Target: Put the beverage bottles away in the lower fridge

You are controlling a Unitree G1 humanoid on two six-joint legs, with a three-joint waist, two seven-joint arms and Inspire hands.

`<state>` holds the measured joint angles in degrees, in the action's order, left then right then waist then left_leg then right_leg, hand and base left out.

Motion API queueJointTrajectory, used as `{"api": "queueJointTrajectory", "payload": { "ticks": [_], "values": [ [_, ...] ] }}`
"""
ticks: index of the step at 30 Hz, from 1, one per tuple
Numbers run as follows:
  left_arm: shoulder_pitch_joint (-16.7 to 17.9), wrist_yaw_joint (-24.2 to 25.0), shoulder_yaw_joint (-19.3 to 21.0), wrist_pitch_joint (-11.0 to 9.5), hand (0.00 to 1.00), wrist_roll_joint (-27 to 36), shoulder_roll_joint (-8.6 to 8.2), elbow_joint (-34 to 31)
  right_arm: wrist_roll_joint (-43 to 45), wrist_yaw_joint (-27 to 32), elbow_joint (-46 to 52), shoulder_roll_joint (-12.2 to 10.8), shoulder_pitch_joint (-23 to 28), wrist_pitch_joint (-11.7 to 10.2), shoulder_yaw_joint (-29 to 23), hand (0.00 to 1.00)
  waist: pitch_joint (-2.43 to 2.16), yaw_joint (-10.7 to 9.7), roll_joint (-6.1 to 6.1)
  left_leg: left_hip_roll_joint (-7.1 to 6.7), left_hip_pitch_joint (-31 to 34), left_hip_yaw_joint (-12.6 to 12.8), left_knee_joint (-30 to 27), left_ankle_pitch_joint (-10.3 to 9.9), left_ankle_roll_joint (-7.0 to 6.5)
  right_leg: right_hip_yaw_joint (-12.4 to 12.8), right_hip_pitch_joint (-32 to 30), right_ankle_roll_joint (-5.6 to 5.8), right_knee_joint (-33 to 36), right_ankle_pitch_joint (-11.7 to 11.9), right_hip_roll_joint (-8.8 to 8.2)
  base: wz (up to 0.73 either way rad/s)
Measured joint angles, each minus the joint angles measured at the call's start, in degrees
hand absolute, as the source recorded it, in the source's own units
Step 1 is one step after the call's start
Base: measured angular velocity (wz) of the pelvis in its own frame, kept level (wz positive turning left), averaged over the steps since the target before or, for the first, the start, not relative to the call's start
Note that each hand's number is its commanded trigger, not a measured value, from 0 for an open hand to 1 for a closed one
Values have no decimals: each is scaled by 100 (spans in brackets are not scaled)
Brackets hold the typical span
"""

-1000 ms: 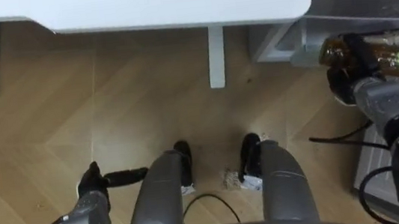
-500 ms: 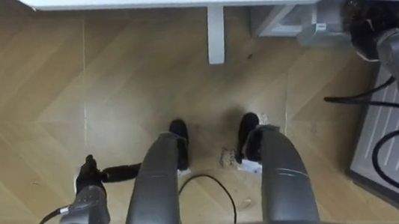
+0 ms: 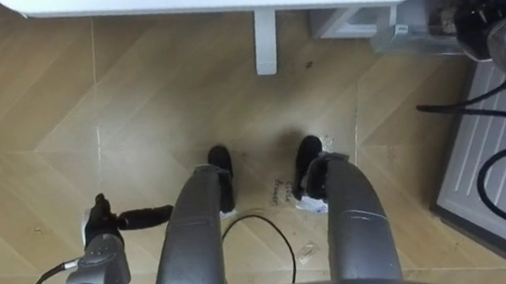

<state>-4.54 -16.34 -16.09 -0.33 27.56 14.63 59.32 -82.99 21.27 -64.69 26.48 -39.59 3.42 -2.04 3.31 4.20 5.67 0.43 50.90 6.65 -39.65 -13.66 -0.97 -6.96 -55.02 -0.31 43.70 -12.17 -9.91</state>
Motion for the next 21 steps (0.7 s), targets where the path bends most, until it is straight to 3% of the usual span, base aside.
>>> {"api": "queueJointTrajectory", "payload": {
  "ticks": [21],
  "values": [
    [31, -227, -119, -10, 0, 227, 12, -2, -11, 206, 35, 92, -26, -98, 252, 0, 2, 67, -2, -1, 22, -27, -22, 0, 0, -33, 12, -1, -5, -4, -2, 0]
  ]
}}
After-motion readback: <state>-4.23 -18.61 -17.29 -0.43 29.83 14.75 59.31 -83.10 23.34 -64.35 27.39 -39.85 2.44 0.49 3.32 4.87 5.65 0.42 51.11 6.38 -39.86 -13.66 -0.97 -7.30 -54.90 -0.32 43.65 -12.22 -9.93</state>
